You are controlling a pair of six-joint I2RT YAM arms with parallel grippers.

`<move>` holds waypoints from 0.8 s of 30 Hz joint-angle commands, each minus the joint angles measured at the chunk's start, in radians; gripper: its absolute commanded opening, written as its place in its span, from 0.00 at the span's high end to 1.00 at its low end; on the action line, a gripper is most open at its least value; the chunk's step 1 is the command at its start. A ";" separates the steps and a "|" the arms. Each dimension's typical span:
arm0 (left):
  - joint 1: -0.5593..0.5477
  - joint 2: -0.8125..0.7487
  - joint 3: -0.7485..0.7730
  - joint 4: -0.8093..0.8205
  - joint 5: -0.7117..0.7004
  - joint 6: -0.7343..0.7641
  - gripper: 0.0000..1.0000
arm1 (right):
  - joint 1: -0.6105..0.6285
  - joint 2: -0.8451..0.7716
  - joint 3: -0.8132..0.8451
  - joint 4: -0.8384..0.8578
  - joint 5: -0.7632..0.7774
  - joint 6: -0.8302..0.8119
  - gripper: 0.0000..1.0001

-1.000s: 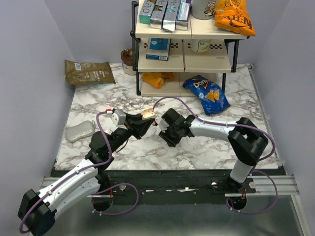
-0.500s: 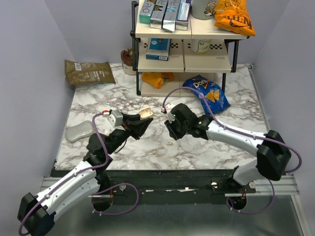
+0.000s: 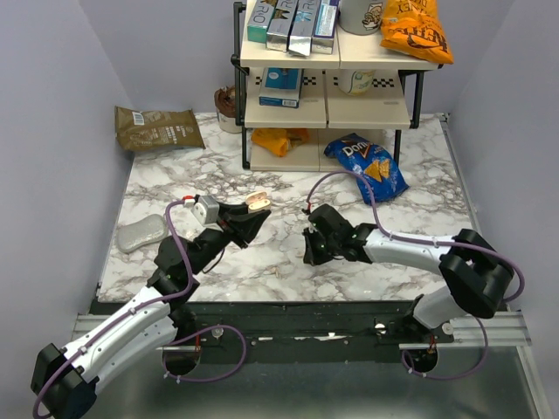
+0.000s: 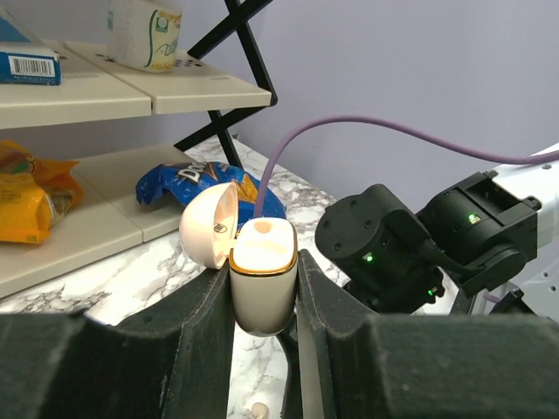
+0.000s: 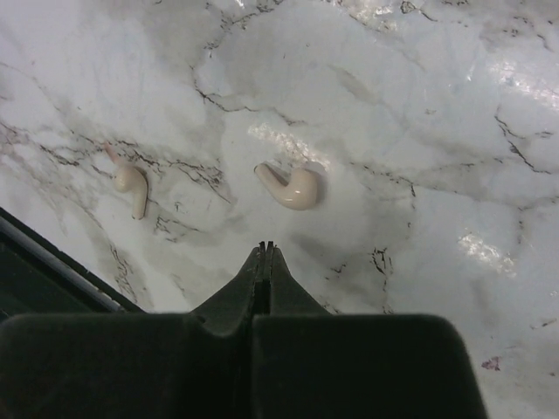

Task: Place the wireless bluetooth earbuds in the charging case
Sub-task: Pick up the earbud from the center of the board.

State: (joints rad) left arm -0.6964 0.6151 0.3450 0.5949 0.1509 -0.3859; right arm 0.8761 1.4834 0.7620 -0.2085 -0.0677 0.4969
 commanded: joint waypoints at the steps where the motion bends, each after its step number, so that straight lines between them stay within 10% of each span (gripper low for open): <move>1: -0.008 -0.009 0.003 -0.012 -0.014 0.007 1.00 | 0.003 0.047 0.011 0.084 -0.009 0.042 0.99; 24: -0.008 0.000 0.003 -0.027 -0.033 0.024 1.00 | -0.051 0.169 0.089 0.061 0.135 -0.034 0.99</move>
State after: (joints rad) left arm -0.7017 0.6228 0.3450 0.5739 0.1421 -0.3786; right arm 0.8387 1.6199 0.8204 -0.1539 -0.0013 0.4984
